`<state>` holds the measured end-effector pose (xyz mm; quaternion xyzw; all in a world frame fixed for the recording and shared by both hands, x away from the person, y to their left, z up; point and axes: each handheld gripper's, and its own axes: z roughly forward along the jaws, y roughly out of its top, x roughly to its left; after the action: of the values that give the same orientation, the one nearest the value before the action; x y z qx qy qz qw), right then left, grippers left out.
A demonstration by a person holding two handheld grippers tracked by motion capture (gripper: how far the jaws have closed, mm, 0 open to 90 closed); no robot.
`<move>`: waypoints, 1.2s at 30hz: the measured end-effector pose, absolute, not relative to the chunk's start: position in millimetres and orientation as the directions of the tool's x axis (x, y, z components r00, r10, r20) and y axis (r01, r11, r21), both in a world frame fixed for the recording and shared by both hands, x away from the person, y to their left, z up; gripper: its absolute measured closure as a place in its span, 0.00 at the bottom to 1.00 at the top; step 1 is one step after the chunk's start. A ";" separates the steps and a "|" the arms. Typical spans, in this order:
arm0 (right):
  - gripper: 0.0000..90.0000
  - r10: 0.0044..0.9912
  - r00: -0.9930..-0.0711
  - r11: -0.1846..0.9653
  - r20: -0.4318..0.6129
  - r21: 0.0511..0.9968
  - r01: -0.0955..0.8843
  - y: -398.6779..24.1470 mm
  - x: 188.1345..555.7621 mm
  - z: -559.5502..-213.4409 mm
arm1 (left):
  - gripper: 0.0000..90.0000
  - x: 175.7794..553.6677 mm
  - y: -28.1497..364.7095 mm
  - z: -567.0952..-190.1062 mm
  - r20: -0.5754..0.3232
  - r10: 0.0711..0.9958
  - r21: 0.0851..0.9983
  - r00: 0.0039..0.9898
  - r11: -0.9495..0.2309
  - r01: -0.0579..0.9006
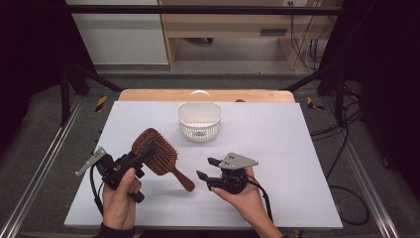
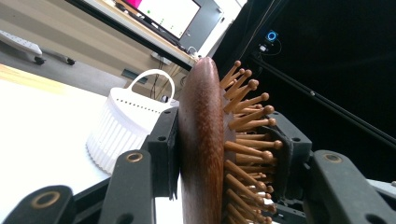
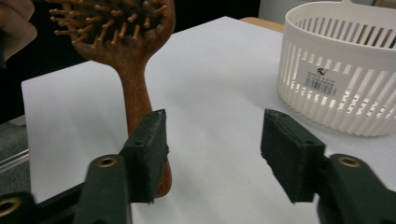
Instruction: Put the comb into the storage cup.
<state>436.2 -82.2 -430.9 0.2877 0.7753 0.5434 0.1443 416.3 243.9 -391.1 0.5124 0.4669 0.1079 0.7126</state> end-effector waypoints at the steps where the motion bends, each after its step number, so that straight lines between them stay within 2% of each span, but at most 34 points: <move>1: 0.39 0.603 -0.792 0.238 0.091 0.928 0.288 -83.4 437.7 -431.7 | 0.57 416.4 244.4 -391.0 -0.554 0.634 0.832 0.540 0.451 0.323; 8: 0.29 0.661 -0.750 0.259 0.030 0.929 0.265 -87.6 443.0 -434.2 | 0.57 416.4 247.8 -390.7 -0.558 0.635 0.829 0.534 0.461 0.318; 16: 0.16 0.691 -0.721 0.241 0.056 0.922 0.303 -93.5 449.8 -436.0 | 0.57 416.6 253.5 -390.2 -0.566 0.637 0.823 0.524 0.476 0.310; 22: 0.12 0.697 -0.712 0.224 0.082 0.919 0.325 -102.1 453.4 -435.8 | 0.57 416.6 255.9 -390.0 -0.568 0.639 0.822 0.520 0.481 0.305; 36: 0.09 0.724 -0.683 0.160 0.101 0.938 0.308 -130.9 456.0 -426.6 | 0.57 417.3 261.4 -391.9 -0.579 0.646 0.814 0.497 0.498 0.300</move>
<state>456.0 -130.9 -426.6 0.3498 0.7375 0.5454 0.1905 417.3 261.4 -391.9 0.4864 0.4865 0.1209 0.7157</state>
